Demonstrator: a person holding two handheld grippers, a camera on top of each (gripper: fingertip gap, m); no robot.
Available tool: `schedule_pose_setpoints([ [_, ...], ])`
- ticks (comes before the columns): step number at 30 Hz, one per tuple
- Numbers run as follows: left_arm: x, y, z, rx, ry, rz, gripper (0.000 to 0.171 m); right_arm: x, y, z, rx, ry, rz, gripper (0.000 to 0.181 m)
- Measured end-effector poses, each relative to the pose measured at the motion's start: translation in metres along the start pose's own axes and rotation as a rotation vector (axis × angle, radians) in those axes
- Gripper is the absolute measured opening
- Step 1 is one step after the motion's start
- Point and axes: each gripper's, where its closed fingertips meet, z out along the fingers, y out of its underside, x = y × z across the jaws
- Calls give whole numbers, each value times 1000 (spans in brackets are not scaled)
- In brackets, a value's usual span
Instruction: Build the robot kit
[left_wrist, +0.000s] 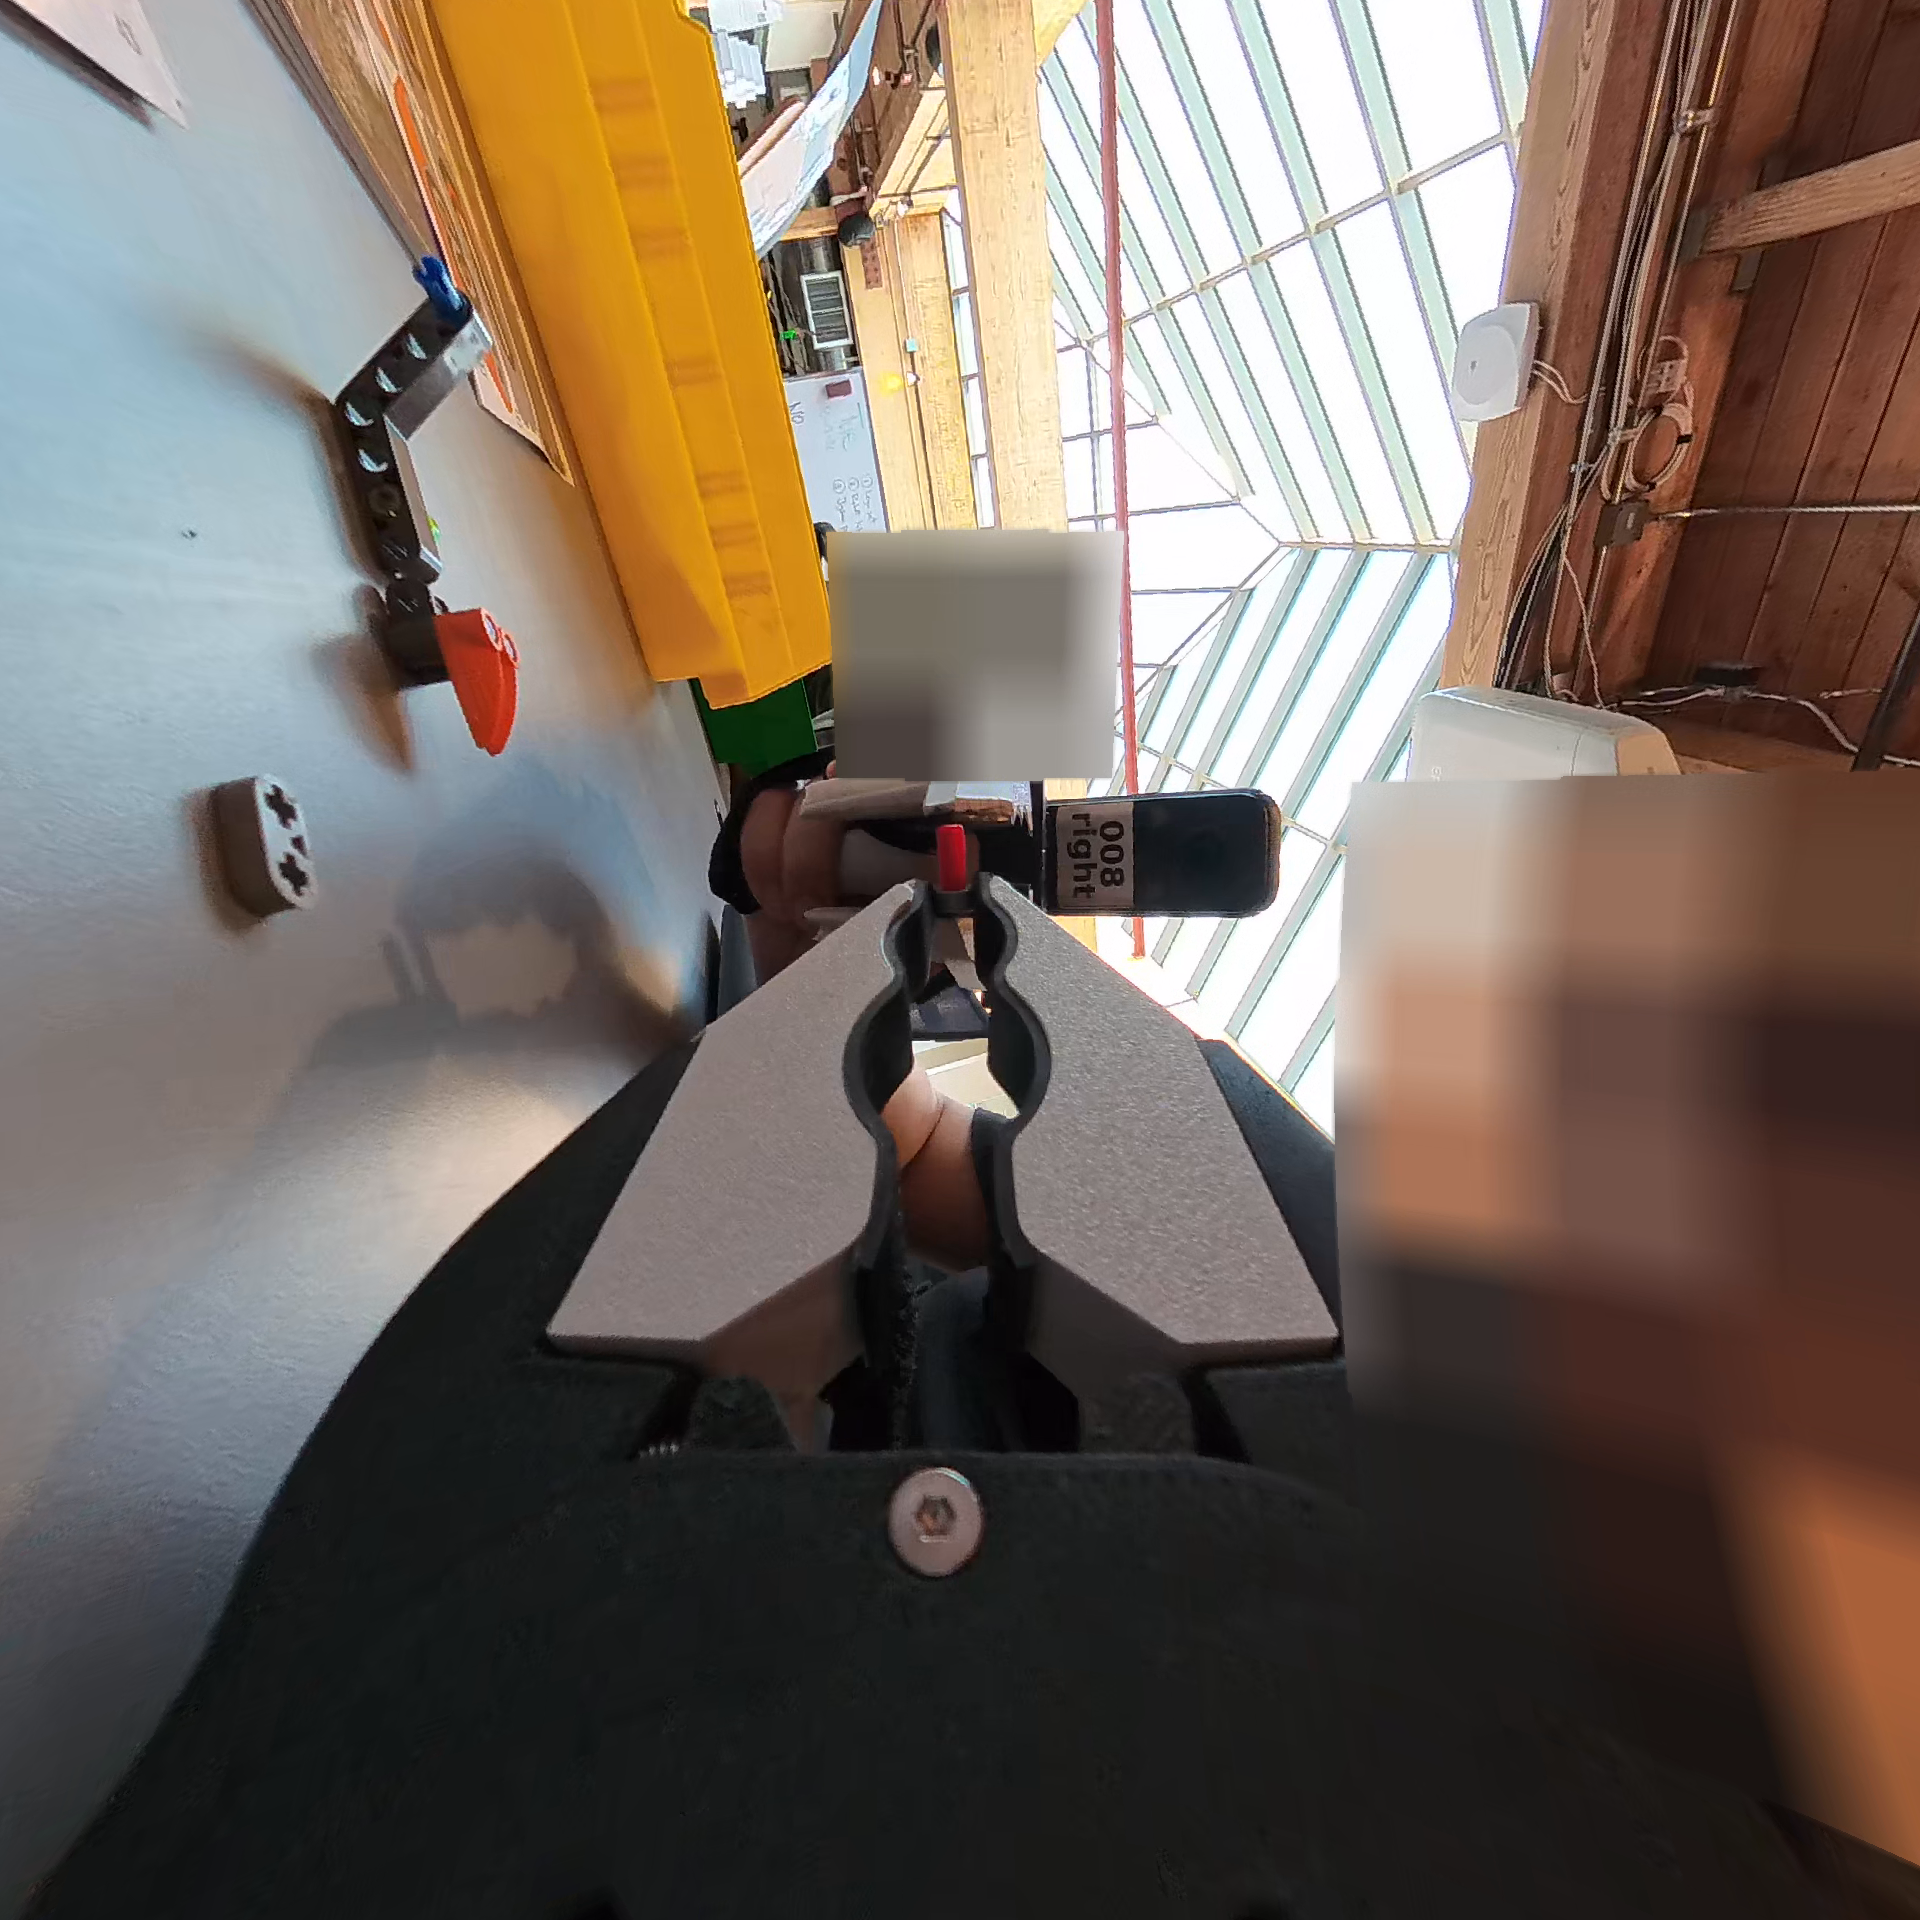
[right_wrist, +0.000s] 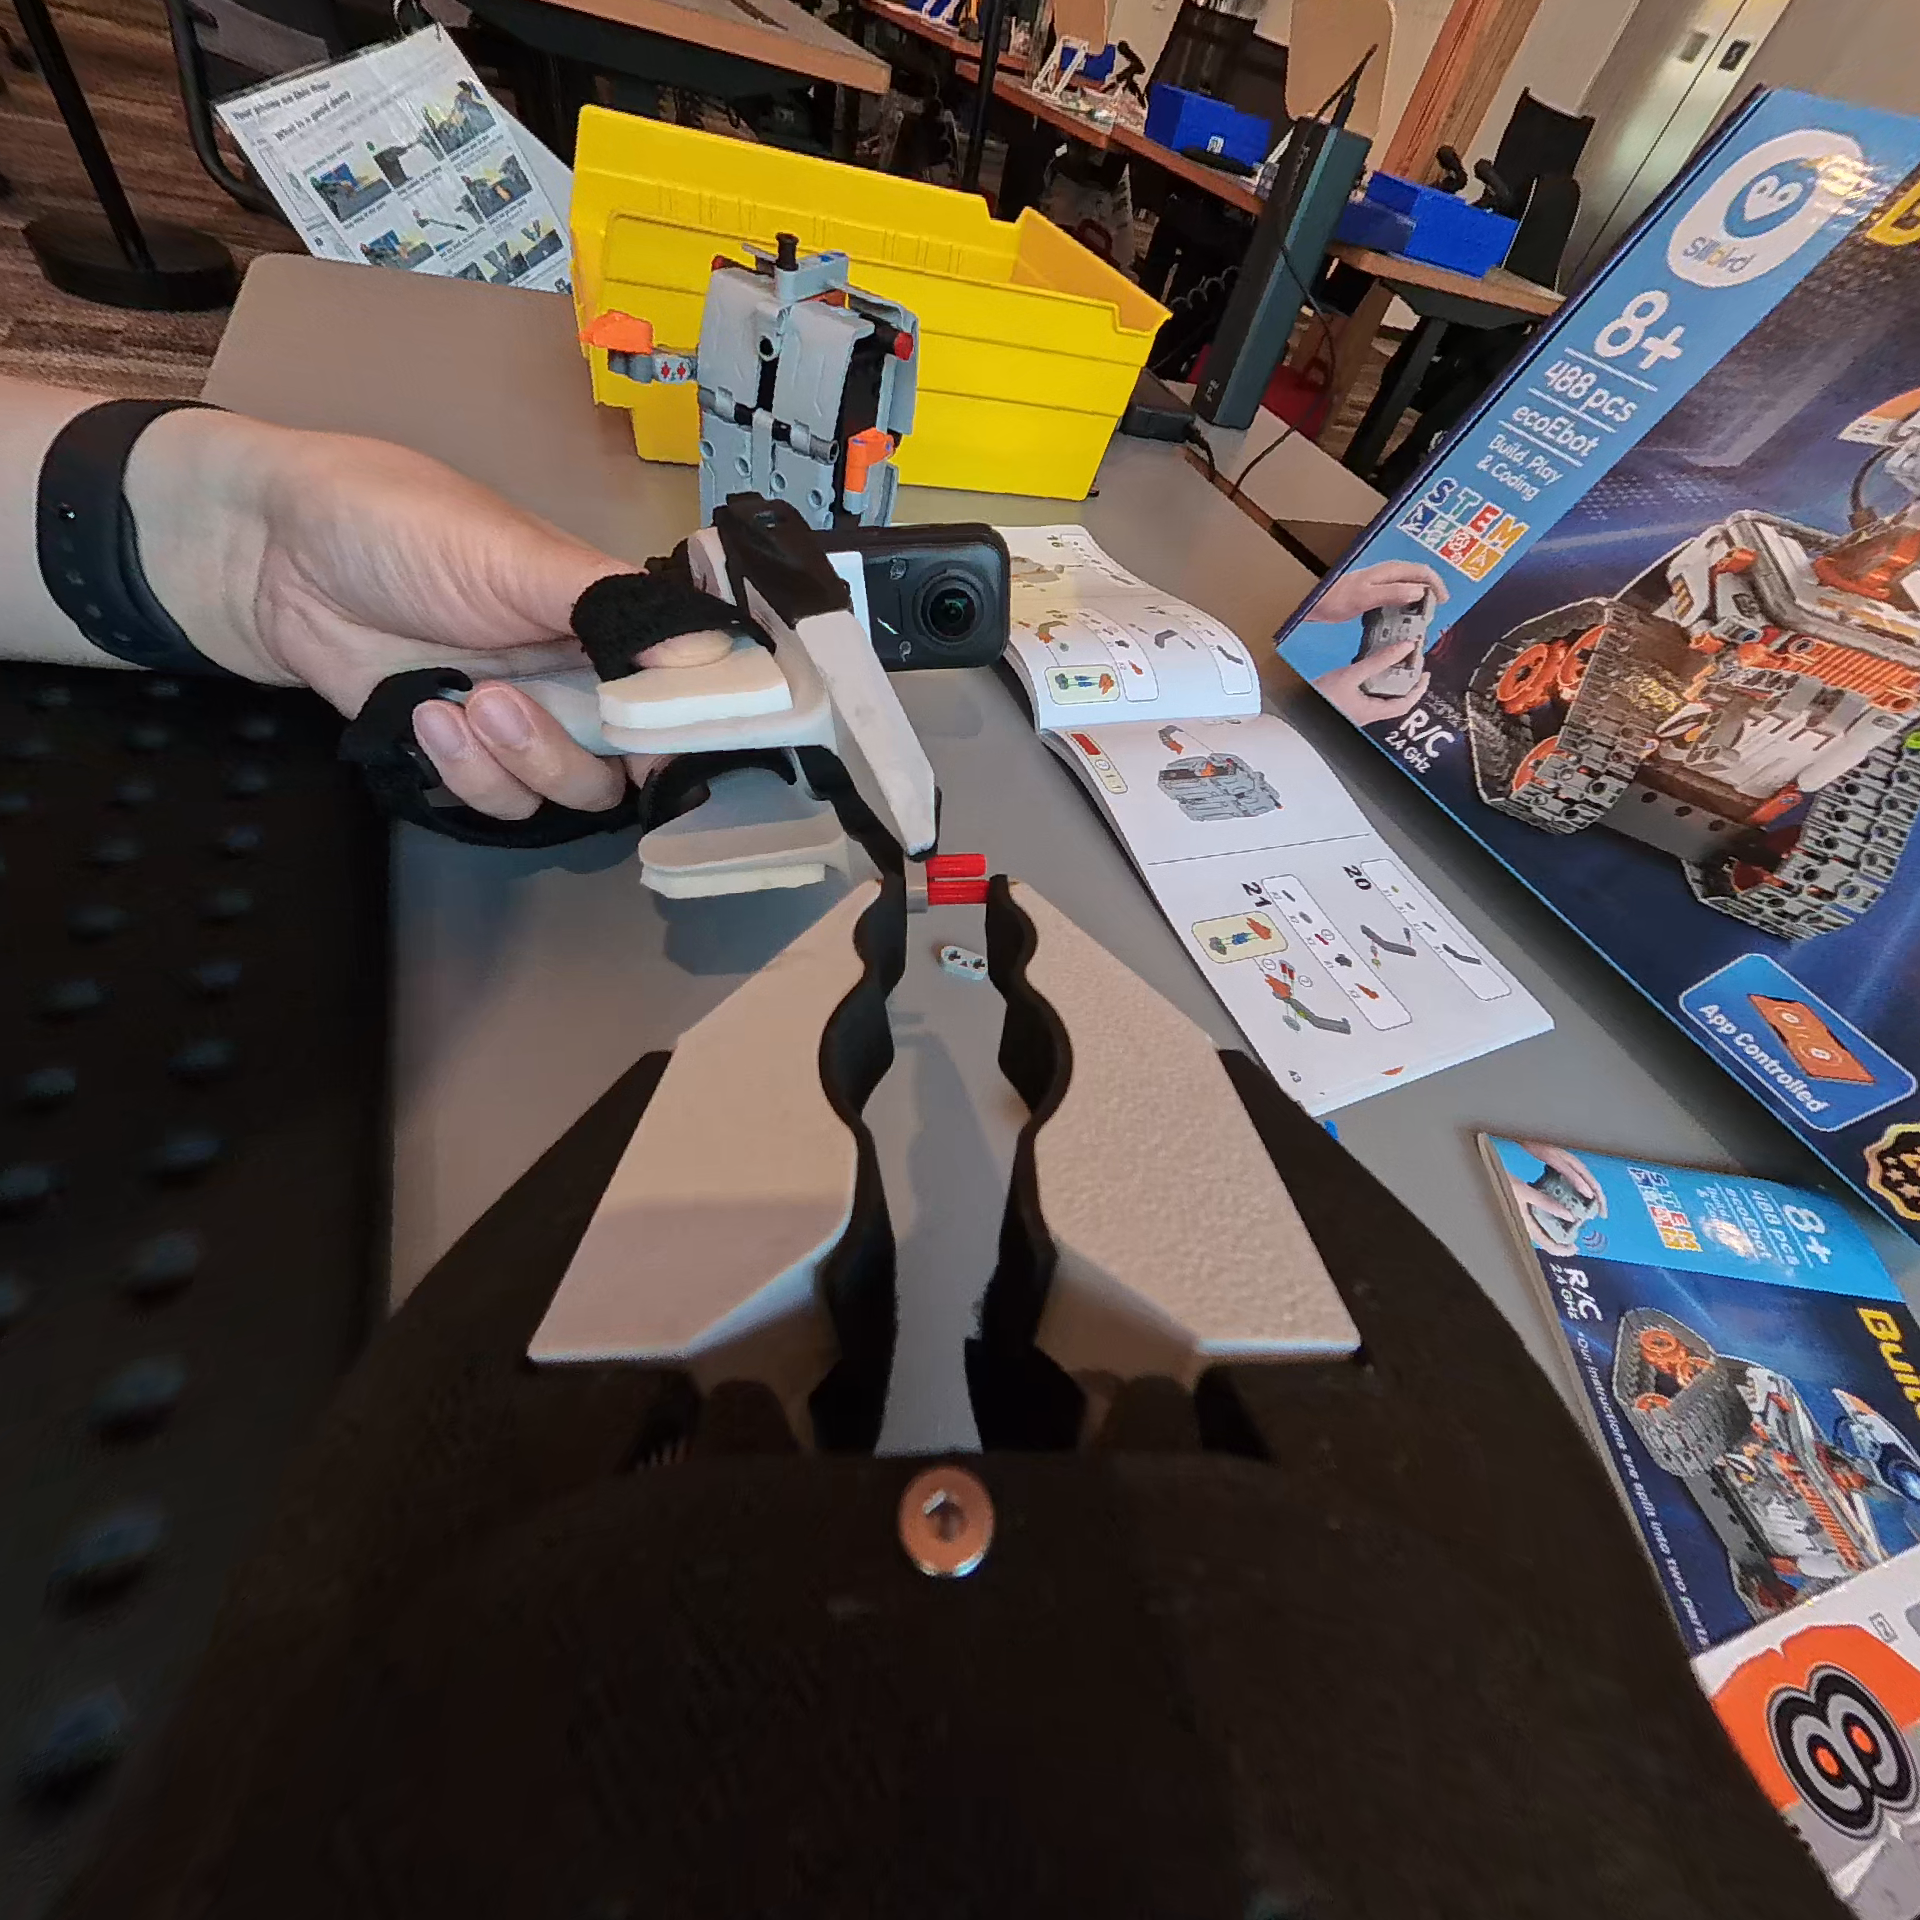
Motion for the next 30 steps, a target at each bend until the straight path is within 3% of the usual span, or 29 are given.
schedule_pose_setpoints([
  [1,0,0,0,1,-3,0,4,0,0,1,3,-2,0,16],
  [6,-1,0,0,6,-5,0,4,1,0,1,34,-34,70,16],
  [12,3,1,4,-41,-14,54,24,1,-2,-4,35,-62,92,16],
  [15,10,4,3,-114,-99,254,31,5,-7,-10,67,-80,139,15],
  [18,17,3,3,-147,-238,609,30,-6,-12,-14,107,-201,206,16],
  [21,38,13,13,-172,-220,895,40,-9,-18,-16,153,-269,283,16],
  [25,38,23,15,-241,-273,1073,49,-11,-21,-22,168,-304,284,16],
  [30,32,28,13,-290,-336,1192,34,-20,-25,-25,185,-365,276,16],
])
